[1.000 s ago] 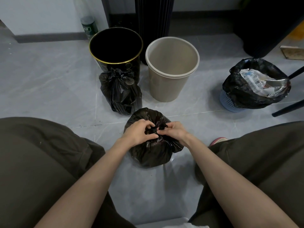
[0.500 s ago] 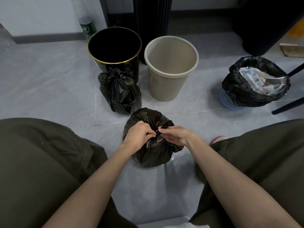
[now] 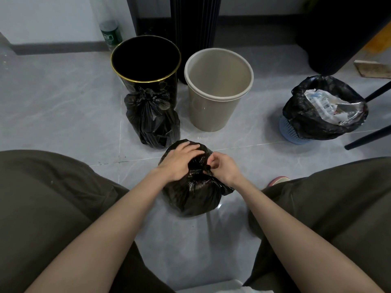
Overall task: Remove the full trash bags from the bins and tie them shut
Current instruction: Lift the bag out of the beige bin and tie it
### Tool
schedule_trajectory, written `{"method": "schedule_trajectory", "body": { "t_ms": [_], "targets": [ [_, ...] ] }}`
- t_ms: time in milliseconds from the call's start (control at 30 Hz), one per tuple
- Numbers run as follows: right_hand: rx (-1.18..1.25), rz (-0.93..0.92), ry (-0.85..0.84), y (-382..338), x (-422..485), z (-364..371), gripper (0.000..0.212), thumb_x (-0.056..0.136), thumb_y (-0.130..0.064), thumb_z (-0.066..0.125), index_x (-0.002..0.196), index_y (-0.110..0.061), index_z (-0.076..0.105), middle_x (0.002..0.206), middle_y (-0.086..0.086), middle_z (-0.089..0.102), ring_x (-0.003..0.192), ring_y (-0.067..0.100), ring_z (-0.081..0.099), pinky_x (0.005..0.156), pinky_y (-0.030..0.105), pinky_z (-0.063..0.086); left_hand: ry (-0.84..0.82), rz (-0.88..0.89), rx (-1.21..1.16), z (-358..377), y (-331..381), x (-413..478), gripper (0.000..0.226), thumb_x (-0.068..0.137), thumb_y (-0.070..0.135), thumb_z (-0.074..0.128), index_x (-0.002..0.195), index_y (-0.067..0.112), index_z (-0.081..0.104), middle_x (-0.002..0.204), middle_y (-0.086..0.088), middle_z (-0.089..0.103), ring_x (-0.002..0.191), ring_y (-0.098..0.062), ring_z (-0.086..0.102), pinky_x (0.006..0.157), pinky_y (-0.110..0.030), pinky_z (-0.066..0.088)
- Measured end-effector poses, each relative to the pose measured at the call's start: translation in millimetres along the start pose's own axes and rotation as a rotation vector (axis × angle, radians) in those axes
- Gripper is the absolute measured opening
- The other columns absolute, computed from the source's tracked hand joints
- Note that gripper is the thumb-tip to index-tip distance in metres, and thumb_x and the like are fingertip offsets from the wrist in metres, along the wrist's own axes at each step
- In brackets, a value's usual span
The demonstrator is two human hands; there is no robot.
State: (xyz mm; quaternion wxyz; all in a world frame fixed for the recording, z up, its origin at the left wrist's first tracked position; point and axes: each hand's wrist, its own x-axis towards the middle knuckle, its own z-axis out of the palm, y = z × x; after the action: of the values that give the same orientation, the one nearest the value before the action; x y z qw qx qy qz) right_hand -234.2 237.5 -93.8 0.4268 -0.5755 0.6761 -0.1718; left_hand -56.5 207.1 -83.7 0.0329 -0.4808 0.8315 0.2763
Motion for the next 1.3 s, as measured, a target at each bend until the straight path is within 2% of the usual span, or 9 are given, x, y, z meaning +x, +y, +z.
{"method": "schedule_trajectory", "body": {
  "t_ms": [67, 300, 433, 567, 667, 833, 933, 1167, 1300],
  "targets": [
    [-0.083, -0.075, 0.02, -4, -4, -2, 0.036, 0.067, 0.002, 0.067, 0.066, -0.026, 0.044, 0.066, 0.0, 0.058, 0.061, 0.015, 0.054, 0.065, 0.03, 0.046, -0.113, 0.015, 0.077, 4, 2, 2, 0.065, 0.088, -0.002, 0.043, 0.142, 0.032, 0.034, 0.154, 0.009, 0.024, 0.145, -0.019, 0.011, 0.116, -0.047, 0.017],
    [-0.265, -0.195, 0.096, -2, -12, 4, 0.025, 0.074, -0.001, 0.061, 0.087, -0.021, 0.052, 0.079, 0.002, 0.069, 0.076, 0.021, 0.065, 0.074, 0.037, 0.053, 0.019, -0.035, 0.089, 12, -2, 0, 0.015, 0.093, 0.025, 0.051, 0.107, 0.025, 0.056, 0.108, 0.005, 0.057, 0.108, -0.018, 0.045, 0.097, -0.034, 0.031],
    [-0.384, -0.332, 0.2, 4, -12, 10, 0.038, 0.076, -0.002, 0.06, 0.111, -0.016, 0.069, 0.102, 0.003, 0.074, 0.094, 0.023, 0.068, 0.085, 0.033, 0.054, -0.017, -0.196, -0.237, 17, 3, -7, 0.016, 0.089, 0.026, 0.06, 0.103, 0.022, 0.064, 0.101, 0.003, 0.066, 0.094, -0.014, 0.058, 0.091, -0.031, 0.042],
    [-0.463, -0.389, 0.317, 6, -16, 19, 0.026, 0.071, -0.003, 0.064, 0.09, -0.017, 0.074, 0.083, -0.004, 0.074, 0.076, 0.024, 0.061, 0.064, 0.034, 0.054, -0.082, -0.299, -0.519, 26, 10, -12, 0.018, 0.083, 0.023, 0.069, 0.098, 0.013, 0.067, 0.088, -0.003, 0.067, 0.082, -0.014, 0.061, 0.083, -0.026, 0.049],
    [-0.388, -0.346, 0.409, 8, -17, 25, 0.025, 0.07, -0.004, 0.066, 0.088, -0.02, 0.073, 0.067, -0.004, 0.06, 0.073, 0.019, 0.052, 0.076, 0.031, 0.048, -0.067, -0.403, -0.639, 40, 14, -14, 0.025, 0.081, 0.025, 0.072, 0.1, 0.009, 0.066, 0.096, -0.013, 0.07, 0.093, -0.023, 0.066, 0.087, -0.028, 0.049],
    [-0.183, -0.076, 0.399, 7, -16, 43, 0.017, 0.08, -0.024, 0.068, 0.094, -0.034, 0.072, 0.074, -0.006, 0.047, 0.095, 0.016, 0.047, 0.094, 0.028, 0.03, -0.046, -0.489, -0.75, 53, 16, -17, 0.034, 0.08, 0.023, 0.073, 0.106, 0.003, 0.064, 0.104, -0.015, 0.069, 0.087, -0.018, 0.063, 0.085, -0.025, 0.047],
    [-0.148, 0.062, 0.338, 6, -15, 46, 0.015, 0.082, -0.037, 0.067, 0.097, -0.041, 0.071, 0.075, -0.017, 0.051, 0.104, 0.012, 0.039, 0.086, 0.033, 0.017, -0.057, -0.529, -0.809, 57, 14, -19, 0.034, 0.08, 0.021, 0.073, 0.107, 0.002, 0.064, 0.102, -0.014, 0.069, 0.085, -0.015, 0.061, 0.088, -0.026, 0.048],
    [-0.256, 0.008, 0.334, 10, -16, 49, 0.013, 0.087, -0.031, 0.061, 0.097, -0.037, 0.066, 0.098, -0.017, 0.056, 0.1, 0.012, 0.037, 0.076, 0.03, 0.014, -0.067, -0.436, -0.783, 61, 21, -20, 0.03, 0.08, 0.02, 0.073, 0.101, 0.001, 0.065, 0.08, -0.002, 0.061, 0.071, -0.005, 0.055, 0.072, -0.015, 0.044],
    [-0.344, -0.133, 0.225, 13, -24, 49, 0.027, 0.085, -0.009, 0.051, 0.104, -0.028, 0.054, 0.091, -0.018, 0.046, 0.096, 0.014, 0.037, 0.079, 0.03, 0.014, -0.15, -0.388, -0.75, 59, 19, -24, 0.013, 0.08, 0.021, 0.073, 0.084, 0.011, 0.065, 0.066, 0.007, 0.061, 0.074, -0.01, 0.06, 0.083, -0.024, 0.048]
  ]
}}
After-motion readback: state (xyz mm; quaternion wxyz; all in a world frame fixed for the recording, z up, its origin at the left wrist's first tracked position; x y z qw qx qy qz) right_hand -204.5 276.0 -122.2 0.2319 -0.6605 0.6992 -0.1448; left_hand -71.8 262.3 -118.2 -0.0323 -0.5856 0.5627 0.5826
